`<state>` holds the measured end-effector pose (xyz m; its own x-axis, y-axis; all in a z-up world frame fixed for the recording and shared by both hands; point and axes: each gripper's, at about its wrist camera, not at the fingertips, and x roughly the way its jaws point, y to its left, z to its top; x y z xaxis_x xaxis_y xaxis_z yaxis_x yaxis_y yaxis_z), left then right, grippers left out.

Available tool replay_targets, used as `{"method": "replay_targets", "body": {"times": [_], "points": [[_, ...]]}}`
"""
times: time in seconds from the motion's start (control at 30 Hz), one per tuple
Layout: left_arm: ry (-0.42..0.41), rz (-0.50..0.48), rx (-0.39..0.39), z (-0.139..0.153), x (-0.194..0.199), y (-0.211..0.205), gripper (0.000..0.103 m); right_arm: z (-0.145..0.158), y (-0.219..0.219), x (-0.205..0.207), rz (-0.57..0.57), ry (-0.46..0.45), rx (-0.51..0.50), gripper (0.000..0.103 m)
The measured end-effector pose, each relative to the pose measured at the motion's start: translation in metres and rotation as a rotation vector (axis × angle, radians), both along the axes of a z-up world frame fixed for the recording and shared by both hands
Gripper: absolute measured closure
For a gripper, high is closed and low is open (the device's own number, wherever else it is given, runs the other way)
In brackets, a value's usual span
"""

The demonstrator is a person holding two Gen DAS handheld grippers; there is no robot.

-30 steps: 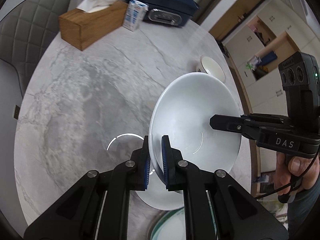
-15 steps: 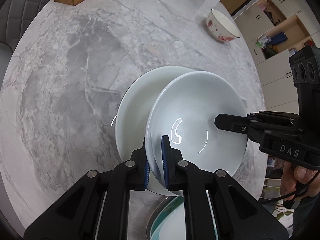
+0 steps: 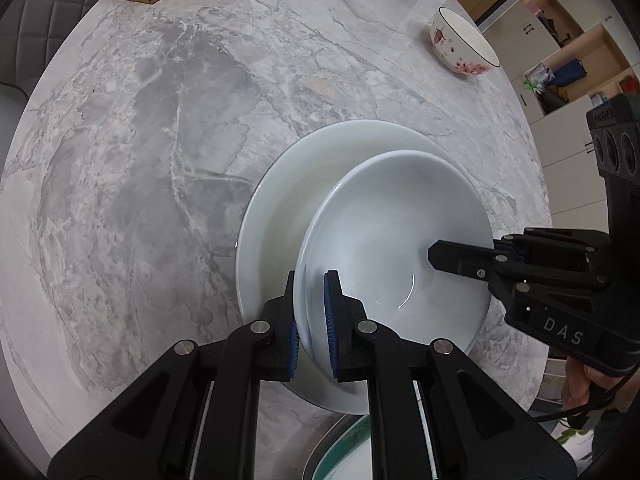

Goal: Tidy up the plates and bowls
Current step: 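Carry the small white bowl into the large white bowl and release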

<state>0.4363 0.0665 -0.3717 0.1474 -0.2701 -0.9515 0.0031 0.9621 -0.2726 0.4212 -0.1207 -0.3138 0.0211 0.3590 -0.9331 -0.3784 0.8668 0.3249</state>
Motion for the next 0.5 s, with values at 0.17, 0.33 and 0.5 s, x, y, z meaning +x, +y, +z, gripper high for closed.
{"method": "replay_targets", "body": {"times": [0.17, 0.33, 0.5], "points": [[-0.006, 0.004, 0.003, 0.000, 0.005, -0.002, 0.088, 0.000, 0.003, 0.000, 0.009, -0.014, -0.013, 0.090], [-0.027, -0.009, -0.041, 0.004, 0.003, -0.010, 0.058, 0.000, 0.006, 0.000, 0.010, -0.024, -0.020, 0.087], [-0.044, 0.007, -0.072, 0.009, -0.001, -0.012, 0.053, 0.002, 0.007, 0.000, 0.009, -0.031, -0.015, 0.081]]}}
